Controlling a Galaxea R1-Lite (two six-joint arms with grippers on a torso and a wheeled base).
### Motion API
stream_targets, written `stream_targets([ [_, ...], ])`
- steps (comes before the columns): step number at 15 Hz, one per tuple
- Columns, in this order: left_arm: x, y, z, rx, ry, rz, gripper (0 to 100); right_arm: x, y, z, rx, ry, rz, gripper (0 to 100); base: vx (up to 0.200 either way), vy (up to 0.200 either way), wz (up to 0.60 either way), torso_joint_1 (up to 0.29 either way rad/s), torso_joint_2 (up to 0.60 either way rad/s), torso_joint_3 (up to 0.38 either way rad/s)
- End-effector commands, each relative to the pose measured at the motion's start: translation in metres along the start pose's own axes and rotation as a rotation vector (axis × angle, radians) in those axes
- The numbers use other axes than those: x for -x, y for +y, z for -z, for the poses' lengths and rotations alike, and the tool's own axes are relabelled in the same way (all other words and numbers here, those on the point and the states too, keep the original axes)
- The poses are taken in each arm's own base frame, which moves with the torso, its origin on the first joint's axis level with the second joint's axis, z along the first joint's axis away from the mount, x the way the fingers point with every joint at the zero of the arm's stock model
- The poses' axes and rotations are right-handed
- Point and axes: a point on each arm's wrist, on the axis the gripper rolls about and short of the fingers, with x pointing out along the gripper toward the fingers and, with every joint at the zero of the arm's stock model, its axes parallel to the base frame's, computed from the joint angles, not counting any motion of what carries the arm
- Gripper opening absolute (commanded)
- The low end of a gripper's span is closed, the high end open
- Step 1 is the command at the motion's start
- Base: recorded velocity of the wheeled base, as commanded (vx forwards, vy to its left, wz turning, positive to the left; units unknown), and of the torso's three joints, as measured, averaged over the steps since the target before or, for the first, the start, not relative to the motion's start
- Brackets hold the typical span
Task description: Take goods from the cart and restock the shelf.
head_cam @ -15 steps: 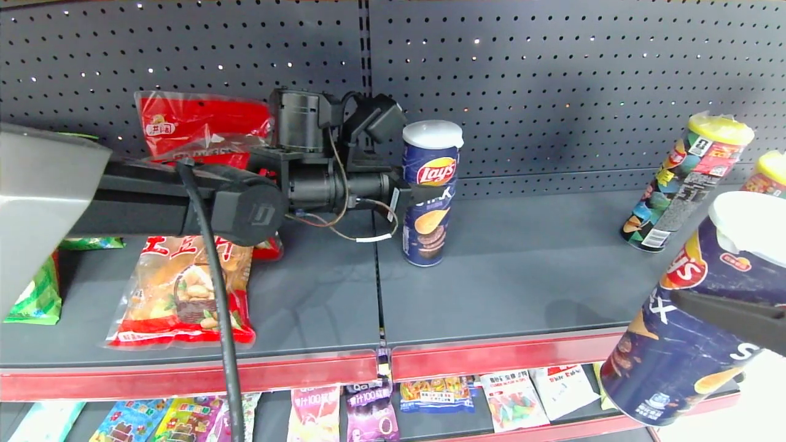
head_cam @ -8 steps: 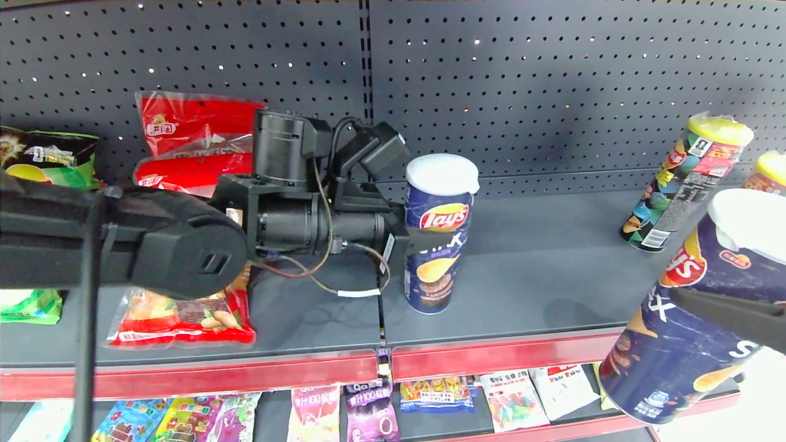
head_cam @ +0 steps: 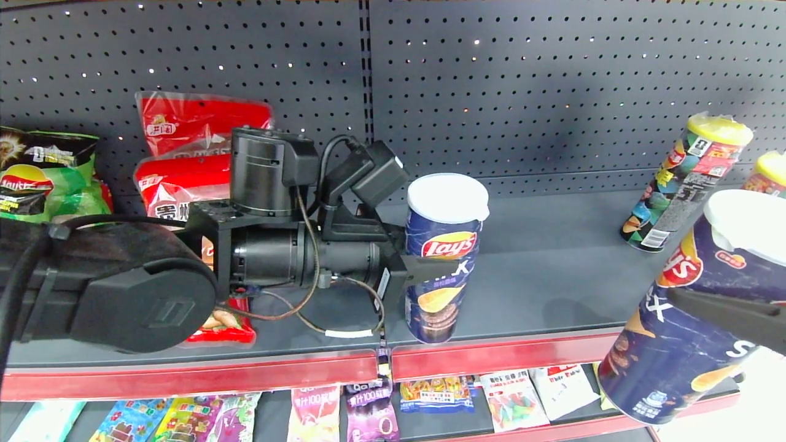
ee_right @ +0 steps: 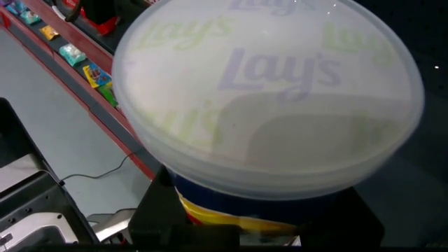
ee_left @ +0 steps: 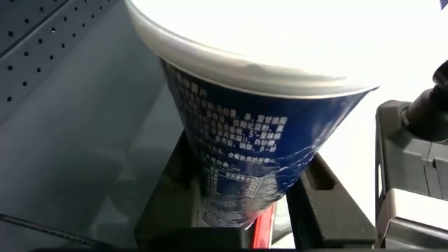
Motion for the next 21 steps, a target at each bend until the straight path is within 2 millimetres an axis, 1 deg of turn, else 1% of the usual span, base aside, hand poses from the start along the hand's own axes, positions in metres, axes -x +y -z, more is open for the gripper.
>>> stream_targets([
  [1, 0.000, -0.001, 0.000, 0.002, 0.001, 0.002, 0, -0.001, 0.000, 0.000, -0.001, 0.003, -0.001, 0, 0.000, 0.000, 0.00, 0.000, 0.00, 0.000],
  [5, 0.000, -0.001, 0.001, -0.002, 0.001, 0.013, 0, -0.003, -0.001, 0.000, -0.004, 0.010, -0.003, 0, 0.000, 0.000, 0.00, 0.000, 0.00, 0.000],
  [6, -0.001, -0.001, 0.000, 0.000, 0.000, 0.011, 100, -0.005, -0.002, -0.001, -0.003, 0.007, -0.002, 0, 0.000, 0.000, 0.00, 0.000, 0.00, 0.000],
  [7, -0.001, -0.001, 0.001, 0.001, 0.002, 0.006, 100, -0.008, -0.004, -0.002, -0.005, 0.013, -0.002, 0, 0.000, 0.000, 0.00, 0.000, 0.00, 0.000],
  [9, 0.000, 0.000, 0.001, 0.001, 0.001, 0.001, 100, -0.017, -0.009, -0.013, -0.001, 0.007, -0.002, 0, 0.000, 0.000, 0.00, 0.000, 0.00, 0.000],
  [10, 0.001, 0.000, 0.000, 0.001, 0.000, 0.001, 100, -0.019, -0.011, -0.014, -0.001, 0.009, -0.002, 0, 0.000, 0.000, 0.00, 0.000, 0.00, 0.000],
  [11, 0.004, -0.002, 0.000, 0.000, -0.001, -0.003, 100, -0.031, -0.017, -0.021, -0.003, 0.017, -0.006, 0, 0.000, 0.000, 0.00, 0.000, 0.00, 0.000],
  [13, 0.013, -0.006, 0.007, 0.012, 0.019, -0.005, 100, -0.053, -0.026, -0.027, -0.009, 0.039, -0.012, 0, 0.000, 0.000, 0.00, 0.000, 0.00, 0.000],
  [14, 0.020, -0.006, 0.009, 0.018, 0.025, -0.018, 100, -0.064, -0.031, -0.032, -0.006, 0.033, -0.014, 0, 0.000, 0.000, 0.00, 0.000, 0.00, 0.000],
  [15, 0.032, -0.005, 0.016, 0.033, 0.038, -0.042, 100, -0.083, -0.040, -0.037, -0.001, 0.022, -0.011, 0, 0.000, 0.000, 0.00, 0.000, 0.00, 0.000],
  [18, 0.052, -0.003, 0.030, 0.050, 0.047, -0.089, 100, -0.117, -0.052, -0.031, -0.002, 0.033, -0.014, 0, 0.000, 0.000, 0.00, 0.000, 0.00, 0.000],
  [21, 0.071, -0.011, 0.043, 0.051, 0.034, -0.125, 100, -0.167, -0.072, -0.029, 0.006, 0.014, -0.002, 0, 0.000, 0.000, 0.00, 0.000, 0.00, 0.000],
])
